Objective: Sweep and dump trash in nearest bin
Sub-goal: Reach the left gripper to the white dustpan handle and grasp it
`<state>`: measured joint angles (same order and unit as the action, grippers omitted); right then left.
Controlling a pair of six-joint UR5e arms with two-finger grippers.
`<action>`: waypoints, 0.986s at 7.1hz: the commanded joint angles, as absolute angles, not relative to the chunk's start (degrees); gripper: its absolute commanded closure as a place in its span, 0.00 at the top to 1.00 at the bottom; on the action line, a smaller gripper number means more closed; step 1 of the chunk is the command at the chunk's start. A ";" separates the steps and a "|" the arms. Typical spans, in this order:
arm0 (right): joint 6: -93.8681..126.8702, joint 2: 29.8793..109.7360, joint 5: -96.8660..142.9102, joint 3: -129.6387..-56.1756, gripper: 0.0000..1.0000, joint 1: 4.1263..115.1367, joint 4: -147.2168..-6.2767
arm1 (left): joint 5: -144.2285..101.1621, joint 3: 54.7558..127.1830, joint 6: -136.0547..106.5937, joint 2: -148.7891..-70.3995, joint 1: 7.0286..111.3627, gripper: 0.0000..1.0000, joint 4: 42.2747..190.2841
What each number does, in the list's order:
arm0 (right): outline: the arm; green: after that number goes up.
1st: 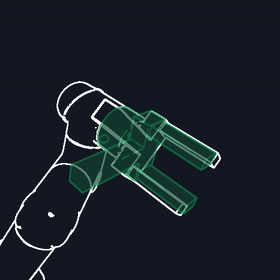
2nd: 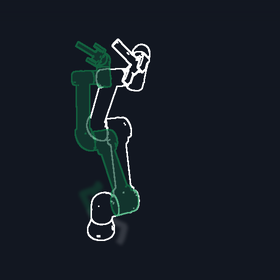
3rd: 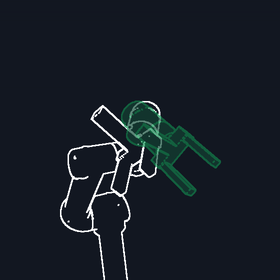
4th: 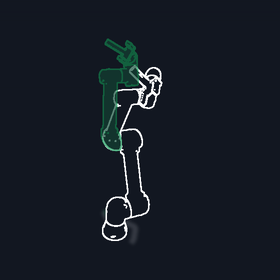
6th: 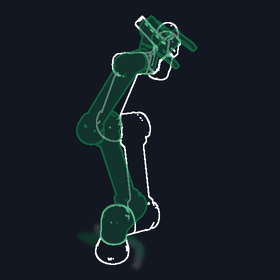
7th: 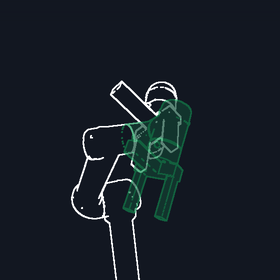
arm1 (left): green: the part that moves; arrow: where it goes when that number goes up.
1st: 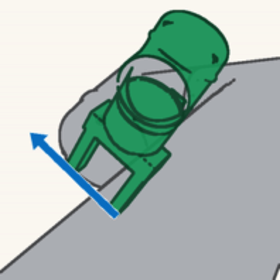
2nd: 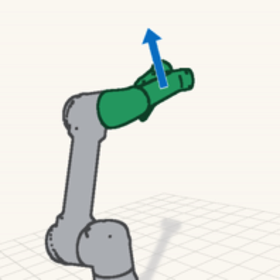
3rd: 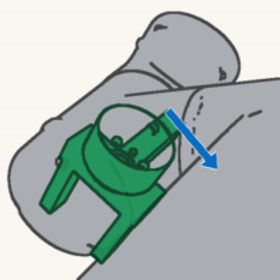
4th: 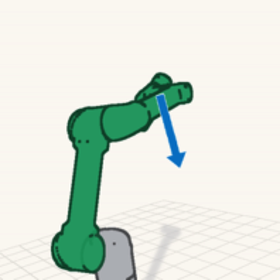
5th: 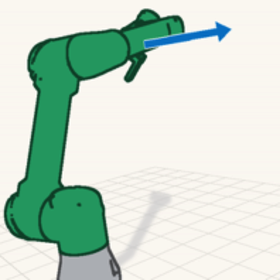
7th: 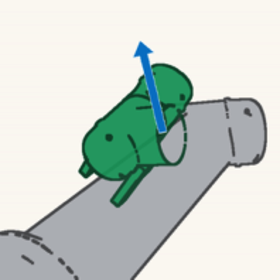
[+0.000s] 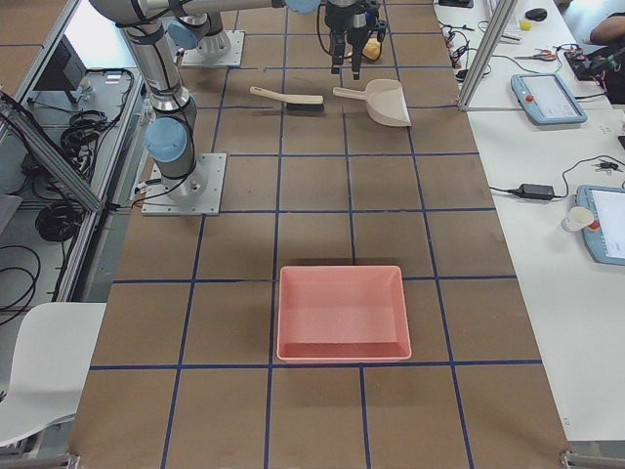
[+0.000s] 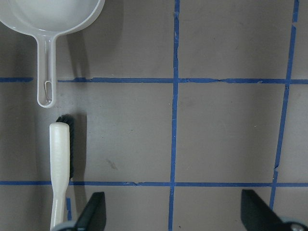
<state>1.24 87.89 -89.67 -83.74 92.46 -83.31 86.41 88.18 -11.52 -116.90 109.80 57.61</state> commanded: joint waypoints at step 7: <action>-5.80 87.71 -89.47 -84.02 0.97 92.37 -84.02 | 87.19 94.31 -15.65 -118.21 113.56 0.91 52.21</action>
<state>-5.63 87.72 -89.43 -83.99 92.36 -83.69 87.17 93.76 -15.84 -118.26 113.69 52.00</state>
